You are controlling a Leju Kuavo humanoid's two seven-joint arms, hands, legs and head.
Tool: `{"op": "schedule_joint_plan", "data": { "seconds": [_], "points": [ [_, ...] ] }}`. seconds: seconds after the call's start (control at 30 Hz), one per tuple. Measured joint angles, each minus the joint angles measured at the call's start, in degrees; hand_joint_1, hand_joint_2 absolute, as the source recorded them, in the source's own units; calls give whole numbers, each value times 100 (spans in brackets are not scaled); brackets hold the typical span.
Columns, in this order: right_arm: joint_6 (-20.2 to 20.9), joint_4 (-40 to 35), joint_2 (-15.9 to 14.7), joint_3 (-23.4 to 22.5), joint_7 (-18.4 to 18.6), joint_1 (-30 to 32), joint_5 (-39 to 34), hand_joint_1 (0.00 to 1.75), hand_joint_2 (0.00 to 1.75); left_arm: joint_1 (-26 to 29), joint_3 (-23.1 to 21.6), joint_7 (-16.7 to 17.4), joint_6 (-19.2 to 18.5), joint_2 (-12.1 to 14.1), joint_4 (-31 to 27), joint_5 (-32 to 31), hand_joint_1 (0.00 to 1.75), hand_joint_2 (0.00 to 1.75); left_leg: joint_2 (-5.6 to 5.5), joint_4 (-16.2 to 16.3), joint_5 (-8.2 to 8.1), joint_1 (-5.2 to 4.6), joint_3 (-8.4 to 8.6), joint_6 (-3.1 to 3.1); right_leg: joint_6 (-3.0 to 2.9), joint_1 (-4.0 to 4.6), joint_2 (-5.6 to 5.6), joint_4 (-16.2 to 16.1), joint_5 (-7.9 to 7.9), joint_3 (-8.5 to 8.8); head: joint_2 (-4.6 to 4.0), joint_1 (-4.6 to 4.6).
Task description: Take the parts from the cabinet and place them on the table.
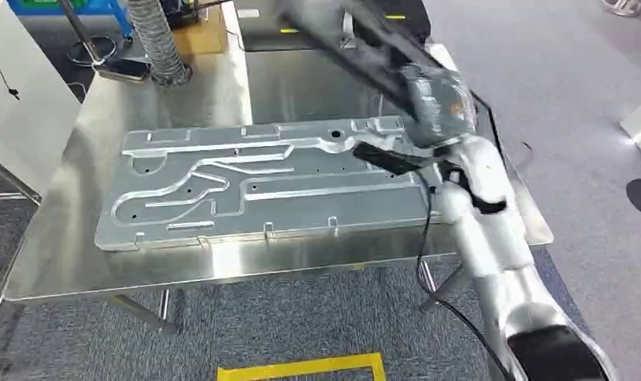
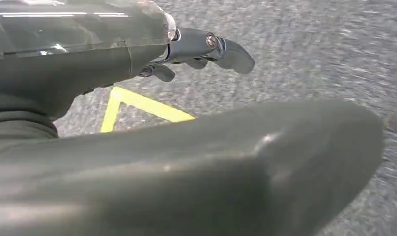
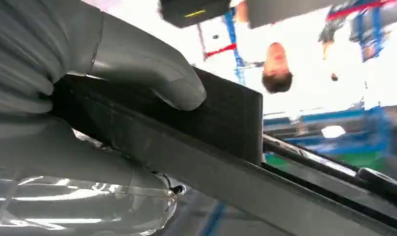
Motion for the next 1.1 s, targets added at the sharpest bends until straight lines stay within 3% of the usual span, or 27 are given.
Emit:
{"op": "schedule_joint_plan", "data": {
  "seconds": [0.03, 0.07, 0.1, 0.13, 0.17, 0.2, 0.23, 0.27, 0.37, 0.4, 0.43, 0.47, 0.53, 0.57, 0.6, 0.63, 0.7, 0.73, 0.77, 0.8, 0.93, 0.97, 1.03, 1.07, 1.1],
  "points": [
    [-42, 225, 52, 169, 39, -60, 28, 175, 175, -13, -2, -2, 2, 0, 0, 0, 0, 0, -11, 1, -19, -2, 14, 25, 5, 0, 1, 501, -146, -295, -2, 0],
    [-72, 371, 68, 266, 55, -88, 50, 175, 175, -8, -4, -2, 2, 0, 0, 0, 0, 0, -35, 2, -43, -3, 42, 34, 1, -1, 0, 827, -157, -530, -2, 0],
    [-74, 478, 70, 342, 54, -102, 68, 175, 175, 3, -4, -2, 4, 0, 0, -2, 0, 0, -71, 2, -72, -3, 87, 34, -9, -1, 0, 805, 3, -604, 0, 0],
    [-57, 588, 70, 402, 46, -132, 151, 175, 175, 20, -2, -2, 4, -2, 0, -4, 0, 0, -110, 2, -102, -5, 135, 27, -33, 1, 0, 536, 279, -547, 0, 0],
    [11, 700, 98, 523, 15, -212, 296, 175, 175, 27, -2, -2, 4, -2, 0, -13, 0, 0, -136, 3, -137, -19, 194, 19, -77, 13, 0, 51, 644, -390, -2, 0],
    [73, 793, 114, 623, -11, -315, 411, 175, 175, 26, -4, -2, 4, -4, 0, -22, 0, 0, -149, 3, -167, -37, 246, 13, -135, 33, 2, -455, 964, -222, 0, 0],
    [163, 980, 180, 760, -50, -462, 553, 175, 175, 32, -7, -2, 4, -39, 2, -46, 0, 0, -151, -11, -193, -24, 257, -1, -226, 74, 0, -872, 1142, -118, -2, 2],
    [231, 1230, 307, 905, -100, -603, 642, 175, 175, 17, -9, -5, 4, -44, 4, -61, 0, 0, -137, -2, -207, -69, 257, -38, -250, 93, -7, -907, 1102, -61, 0, 0],
    [367, 2052, 742, 1336, -314, -838, 773, 175, 175, -20, -26, -39, 9, -37, 4, -118, 0, 0, -77, -54, -215, -39, 275, -131, -273, 120, 25, -1034, 1042, -34, 0, 4],
    [392, 2328, 855, 1458, -425, -895, 780, 175, 175, -38, -42, -53, 9, -24, 4, -127, 0, 0, -74, -49, -248, -79, 289, -169, -296, 37, 18, -1132, 1071, 44, 0, 2],
    [413, 2658, 977, 1590, -494, -925, 769, 175, 175, -38, -59, -59, 7, -33, 4, -140, 0, 0, -59, 27, -309, -57, 290, -194, -306, 42, 4, -1188, 1078, 101, 0, 4],
    [420, 2896, 1065, 1680, -545, -956, 721, 175, 175, -45, -74, -66, 4, -35, 4, -149, 0, 0, -56, 320, -481, -44, 152, -210, -340, 36, -20, -1202, 1074, 126, -2, 4],
    [442, 3324, 1205, 1774, -628, -957, 592, 175, 175, -38, -103, -74, 7, -13, 4, -177, 0, 0, -53, 1240, -872, -27, -326, -262, -357, 41, -32, -1196, 1060, 131, 0, 4],
    [493, 3554, 1261, 1811, -657, -941, 523, 175, 175, -28, -111, -81, 9, -9, 4, -186, 0, 0, -52, 1646, -973, -21, -561, -290, -356, 41, -37, -1192, 1051, 131, 0, 4],
    [573, 3722, 1281, 1829, -721, -907, 442, 175, 175, -21, -120, -90, 20, -9, 4, -203, 0, 0, -50, 1741, -913, -4, -652, -310, -349, 38, -38, -1190, 1040, 139, 0, 4],
    [655, 3860, 1287, 1831, -795, -867, 374, 175, 175, -15, -136, -116, 22, -2, 4, -236, 0, 0, -45, 1551, -732, 15, -593, -325, -331, 33, -37, -1185, 1026, 155, 0, 4],
    [795, 4098, 1294, 1848, -933, -828, 306, 175, 175, -18, -153, -179, 41, 11, 4, -251, 0, 0, -38, 613, -176, 67, -172, -360, -283, 7, -29, -1131, 969, 176, 0, 4],
    [859, 4197, 1294, 1864, -990, -821, 290, 175, 175, -20, -157, -199, 57, 11, 4, -258, 0, 0, -36, 152, 1, 102, 30, -386, -238, 18, -19, -1081, 922, 168, 0, 4],
    [912, 4288, 1292, 1866, -1041, -819, 286, 175, 175, -32, -164, -216, 77, 9, 4, -273, 0, 0, -54, 34, -122, 56, 123, -365, -189, 58, -2, -1011, 889, 132, 0, 2],
    [955, 4362, 1290, 1872, -1067, -797, 286, 175, 175, -44, -175, -240, 94, 11, 4, -290, 0, 0, -50, 67, -121, 69, 106, -253, -178, 58, 17, -1018, 895, 129, 0, 4],
    [982, 4559, 1270, 1890, -1080, -781, 275, 175, 175, -56, -205, -273, 127, 11, 4, -299, 0, 0, -15, 46, -134, 66, 157, -103, -88, 34, 21, -969, 814, 174, 0, 7],
    [1008, 4589, 1265, 1892, -1078, -786, 275, 175, 175, -65, -221, -286, 133, 11, 4, -299, 0, 0, -11, 46, -140, 62, 162, -64, -71, 31, 5, -709, 628, 54, -2, 4],
    [1045, 4648, 1259, 1903, -1052, -764, 275, 175, 175, -66, -242, -325, 138, 11, 4, -299, 0, 0, 6, 46, -140, 37, 159, -36, -47, 28, 5, 235, 171, -393, -2, 4],
    [1060, 4678, 1252, 1918, -1019, -737, 275, 0, 0, -62, -245, -358, 138, 11, 4, -299, 0, 175, 8, 46, -142, 23, 160, -29, -51, 30, 6, 622, 43, -578, 0, 4],
    [1067, 4694, 1252, 1927, -988, -727, 275, 0, 0, -62, -247, -372, 135, 11, 4, -299, 0, 175, 9, 46, -143, 12, 168, -24, -67, 35, 6, 792, 43, -660, 0, 4]
  ]
}}
